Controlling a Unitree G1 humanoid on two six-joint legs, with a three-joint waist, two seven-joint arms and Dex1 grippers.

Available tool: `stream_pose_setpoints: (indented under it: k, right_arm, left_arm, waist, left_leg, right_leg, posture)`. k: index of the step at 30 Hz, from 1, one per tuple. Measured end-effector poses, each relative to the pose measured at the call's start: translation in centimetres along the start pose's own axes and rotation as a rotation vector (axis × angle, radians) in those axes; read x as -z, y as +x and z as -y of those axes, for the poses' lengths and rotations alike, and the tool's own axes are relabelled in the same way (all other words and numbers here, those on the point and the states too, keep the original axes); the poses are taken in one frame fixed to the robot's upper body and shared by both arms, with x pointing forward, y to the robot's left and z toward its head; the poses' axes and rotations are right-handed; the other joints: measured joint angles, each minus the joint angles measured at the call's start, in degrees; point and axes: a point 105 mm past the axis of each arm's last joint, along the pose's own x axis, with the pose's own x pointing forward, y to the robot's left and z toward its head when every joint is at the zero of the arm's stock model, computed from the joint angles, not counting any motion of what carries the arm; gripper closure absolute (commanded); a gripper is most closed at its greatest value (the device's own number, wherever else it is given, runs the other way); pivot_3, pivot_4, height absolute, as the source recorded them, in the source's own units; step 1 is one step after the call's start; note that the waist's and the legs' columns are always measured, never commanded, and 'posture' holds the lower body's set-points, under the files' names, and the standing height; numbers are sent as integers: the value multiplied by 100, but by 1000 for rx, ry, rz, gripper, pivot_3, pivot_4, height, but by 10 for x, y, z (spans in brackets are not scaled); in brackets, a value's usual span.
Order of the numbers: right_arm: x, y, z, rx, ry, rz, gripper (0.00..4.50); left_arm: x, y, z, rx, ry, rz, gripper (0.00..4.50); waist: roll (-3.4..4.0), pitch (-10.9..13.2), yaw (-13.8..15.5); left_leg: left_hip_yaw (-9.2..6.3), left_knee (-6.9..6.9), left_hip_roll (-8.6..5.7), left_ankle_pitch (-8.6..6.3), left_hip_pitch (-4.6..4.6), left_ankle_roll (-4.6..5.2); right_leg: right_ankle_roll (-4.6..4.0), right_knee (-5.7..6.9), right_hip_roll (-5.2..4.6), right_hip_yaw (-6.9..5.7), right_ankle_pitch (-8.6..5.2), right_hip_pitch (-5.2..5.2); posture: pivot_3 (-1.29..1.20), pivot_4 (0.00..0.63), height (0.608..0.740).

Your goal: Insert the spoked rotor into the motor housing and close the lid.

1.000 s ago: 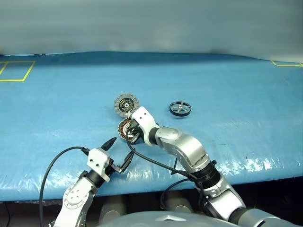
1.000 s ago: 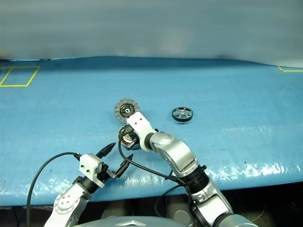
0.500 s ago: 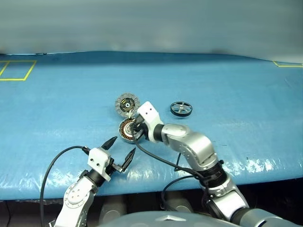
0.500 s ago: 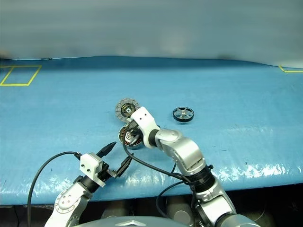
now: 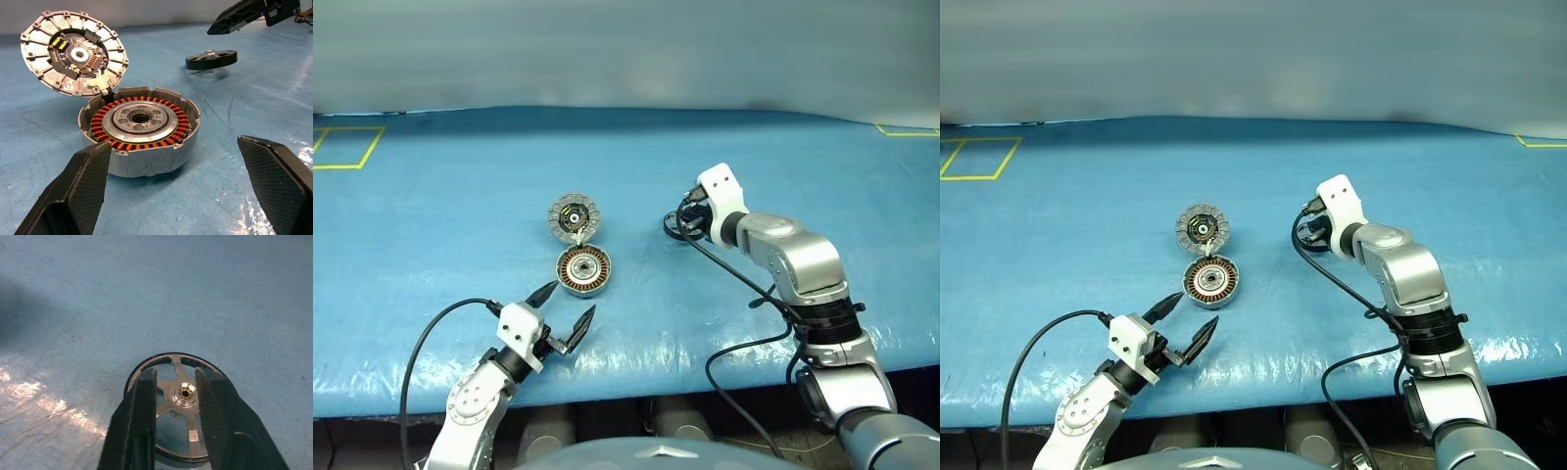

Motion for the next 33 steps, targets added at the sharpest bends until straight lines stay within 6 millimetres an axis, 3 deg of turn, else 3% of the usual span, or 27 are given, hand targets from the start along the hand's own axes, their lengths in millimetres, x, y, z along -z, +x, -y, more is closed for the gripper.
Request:
stream_pose_setpoints:
  k: [1, 11, 15, 27, 33]
  right_arm:
    - [1, 1, 1, 11, 8, -1, 2307]
    - [3, 6, -16, 44, 129, -11, 2307]
    - [17, 7, -20, 75, 172, -52, 2307]
    - [22, 2, -8, 202, 122, -51, 2307]
    - [26, 3, -10, 201, 130, -59, 2307]
  left_arm:
    - [1, 0, 0, -1, -1, -2, 0]
    - [2, -2, 1, -4, -7, -7, 0]
    - [2, -2, 1, -3, -9, -7, 0]
    - [2, -1, 3, 3, -13, -5, 0]
    - [3, -1, 4, 3, -14, -7, 0]
  waist:
    - [0, 0, 2]
    - [2, 1, 16]
    - [4, 2, 25]
    - [5, 3, 11]
    - [5, 3, 10]
  left_leg:
    - [-2, -1, 0, 0, 0, 0]
    - [0, 0, 6, 0, -2, 0]
    - [1, 0, 6, 0, -2, 0]
    - [3, 0, 4, 0, 0, 0]
    - [2, 0, 4, 0, -1, 0]
  right_leg:
    - [-1, 0, 0, -1, 0, 0]
    - [8, -1, -17, 6, 4, 1]
    - [10, -1, -18, 7, 3, 0]
    - [12, -1, -13, 6, 2, 1]
    - [12, -1, -13, 6, 2, 1]
  posture:
    - [0, 150, 740]
    - [0, 150, 740]
    - [0, 150, 740]
    - [0, 150, 740]
    - [0, 150, 740]
